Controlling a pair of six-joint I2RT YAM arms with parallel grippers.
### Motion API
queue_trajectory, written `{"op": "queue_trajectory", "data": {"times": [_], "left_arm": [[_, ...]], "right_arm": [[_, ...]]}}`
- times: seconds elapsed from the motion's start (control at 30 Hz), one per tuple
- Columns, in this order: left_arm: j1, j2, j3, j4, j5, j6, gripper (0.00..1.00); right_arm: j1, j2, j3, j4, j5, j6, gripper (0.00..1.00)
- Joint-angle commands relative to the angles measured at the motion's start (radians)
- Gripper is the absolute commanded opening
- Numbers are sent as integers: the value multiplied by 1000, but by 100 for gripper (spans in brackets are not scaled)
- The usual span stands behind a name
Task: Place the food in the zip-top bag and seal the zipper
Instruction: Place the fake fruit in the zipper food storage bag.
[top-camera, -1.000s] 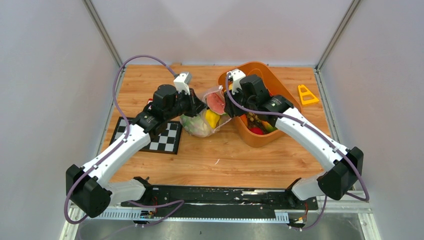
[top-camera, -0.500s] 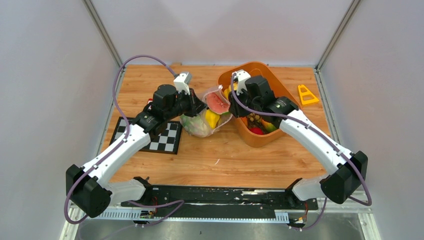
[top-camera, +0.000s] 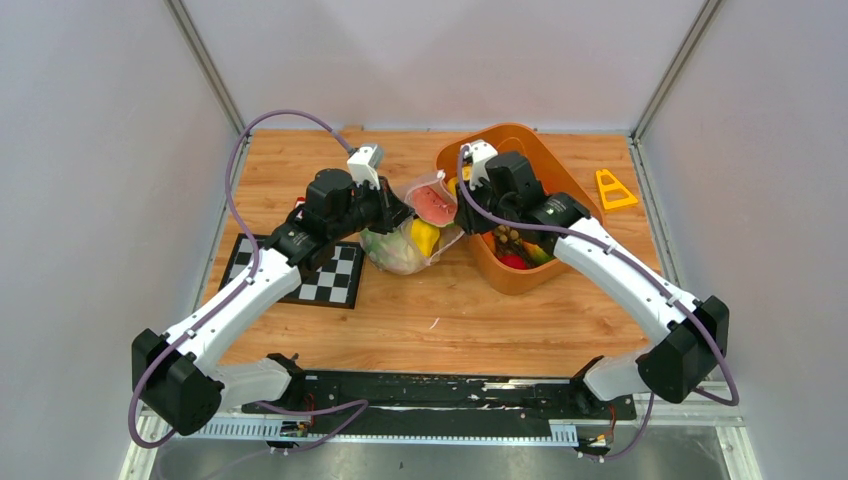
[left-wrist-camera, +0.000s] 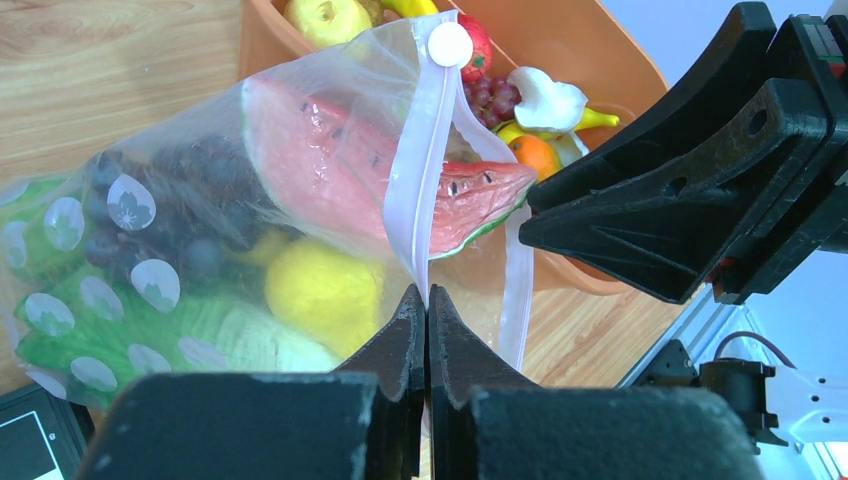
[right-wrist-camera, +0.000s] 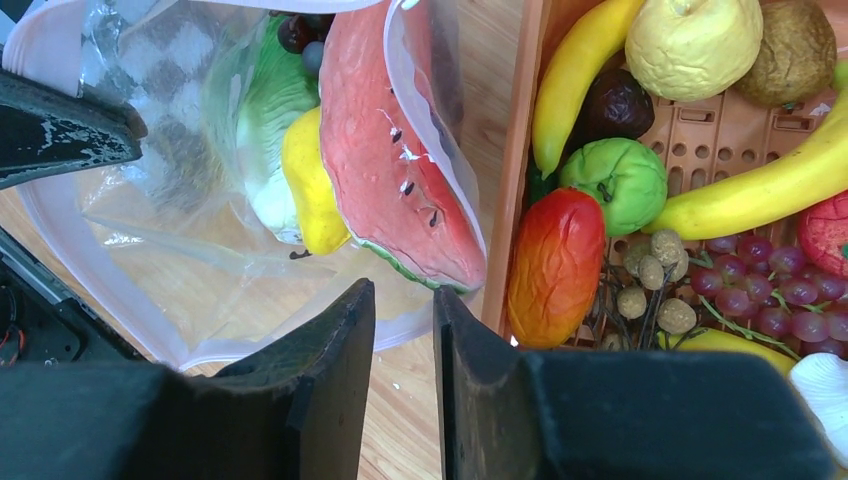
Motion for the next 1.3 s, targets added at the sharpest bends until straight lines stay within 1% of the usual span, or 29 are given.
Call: {"op": "queue_trajectory", "data": {"times": [0.0, 0.1, 0.3, 0.4, 0.43, 0.5, 0.63, 0.77, 0.8, 0.87, 1.03, 1.07, 1.27], "left_arm": [[0, -12, 1, 51, 6, -4, 0], [0, -9, 3, 52, 10, -4, 0], [-1, -6, 3, 54, 15, -4, 0], [0, -8, 4, 53, 13, -4, 0], [-1, -9, 3, 54, 12, -4, 0], [0, -8, 3, 54, 13, -3, 0], [-1, -7, 4, 54, 14, -3, 0], [-1, -10, 0, 54, 13, -4, 0], [0, -12, -1, 54, 13, -3, 0], [-1, -15, -1, 53, 9, -3, 0], [-1, -15, -2, 54, 7, -5, 0], [-1, -14, -2, 54, 8, -6, 0], [0, -8, 1, 57, 12, -8, 0]], "right_arm": [[-2, -51, -9, 72, 35, 22, 29], [-6, -80, -31, 96, 58, 36, 32], [-22, -77, -46, 103, 92, 56, 33], [-25, -68, -46, 117, 76, 59, 32], [-26, -63, -46, 123, 38, 59, 32], [-27, -48, -41, 125, 18, 59, 30], [-29, -23, -30, 136, -19, 64, 26], [-29, -8, -25, 140, -42, 67, 24], [-28, -6, -24, 136, -41, 67, 22], [-29, -11, -27, 135, -38, 66, 13], [-28, -43, -30, 129, -24, 59, 1], [-29, -52, -30, 127, -27, 53, 0], [-28, -90, -1, 68, -100, 13, 0]]}}
